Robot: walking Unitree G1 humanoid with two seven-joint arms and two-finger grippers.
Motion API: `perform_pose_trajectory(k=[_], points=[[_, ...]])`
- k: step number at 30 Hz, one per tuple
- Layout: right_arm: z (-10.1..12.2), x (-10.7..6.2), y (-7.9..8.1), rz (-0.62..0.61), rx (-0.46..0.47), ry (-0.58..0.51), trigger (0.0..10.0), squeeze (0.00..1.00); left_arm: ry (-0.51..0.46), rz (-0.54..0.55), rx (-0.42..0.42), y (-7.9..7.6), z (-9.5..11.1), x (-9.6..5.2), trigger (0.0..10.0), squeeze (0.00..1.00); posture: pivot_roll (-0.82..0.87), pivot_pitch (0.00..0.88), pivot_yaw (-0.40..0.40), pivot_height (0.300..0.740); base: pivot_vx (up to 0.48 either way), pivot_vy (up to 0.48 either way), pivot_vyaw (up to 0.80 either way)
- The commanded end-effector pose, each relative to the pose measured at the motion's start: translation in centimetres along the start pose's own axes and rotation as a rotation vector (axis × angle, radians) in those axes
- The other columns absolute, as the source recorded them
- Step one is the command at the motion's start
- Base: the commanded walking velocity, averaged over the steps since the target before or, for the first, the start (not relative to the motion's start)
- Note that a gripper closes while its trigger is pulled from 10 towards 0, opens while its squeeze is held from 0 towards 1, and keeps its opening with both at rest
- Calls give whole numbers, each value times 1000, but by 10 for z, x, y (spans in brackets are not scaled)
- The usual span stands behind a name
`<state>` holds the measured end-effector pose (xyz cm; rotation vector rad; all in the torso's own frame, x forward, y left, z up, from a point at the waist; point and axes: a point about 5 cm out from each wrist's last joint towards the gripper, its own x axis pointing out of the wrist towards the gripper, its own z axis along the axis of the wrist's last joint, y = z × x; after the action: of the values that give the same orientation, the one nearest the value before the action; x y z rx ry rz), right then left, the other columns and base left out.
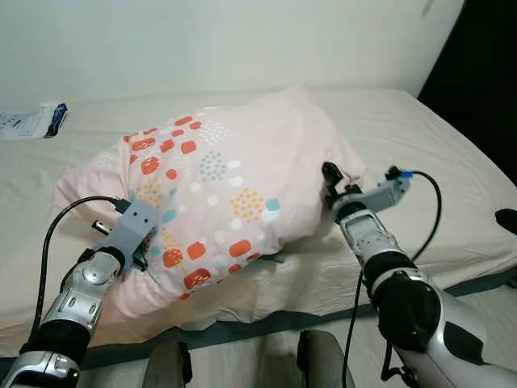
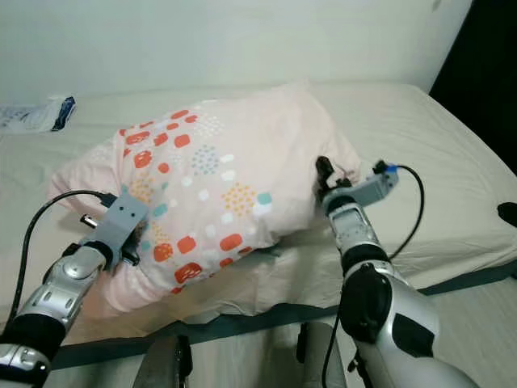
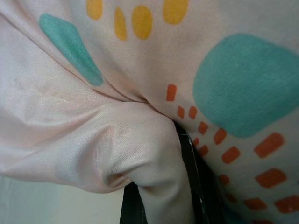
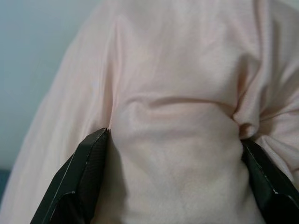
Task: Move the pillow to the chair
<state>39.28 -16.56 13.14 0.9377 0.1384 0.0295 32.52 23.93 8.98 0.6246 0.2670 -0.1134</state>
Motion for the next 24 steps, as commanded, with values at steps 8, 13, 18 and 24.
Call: perform_pose_trajectory(k=[8, 13, 18, 24], points=[[-7, 8, 25, 11, -264, 78, 0, 0, -30, -44, 4, -16, 11, 5, 0, 0, 53, 41, -88, 577, 0, 0, 0], [-3, 9, 27, 9, -339, 74, 0, 0, -30, -40, 1, -15, 11, 6, 0, 0, 49, 35, -89, 577, 0, 0, 0], [1, 10, 29, 13, -370, 60, 0, 0, -32, -36, 0, -15, 13, 8, 0, 0, 42, 37, -89, 577, 0, 0, 0], [3, 9, 27, 19, -518, 55, 0, 0, -34, -29, -14, -15, 13, 9, 0, 0, 30, 31, -85, 577, 0, 0, 0]])
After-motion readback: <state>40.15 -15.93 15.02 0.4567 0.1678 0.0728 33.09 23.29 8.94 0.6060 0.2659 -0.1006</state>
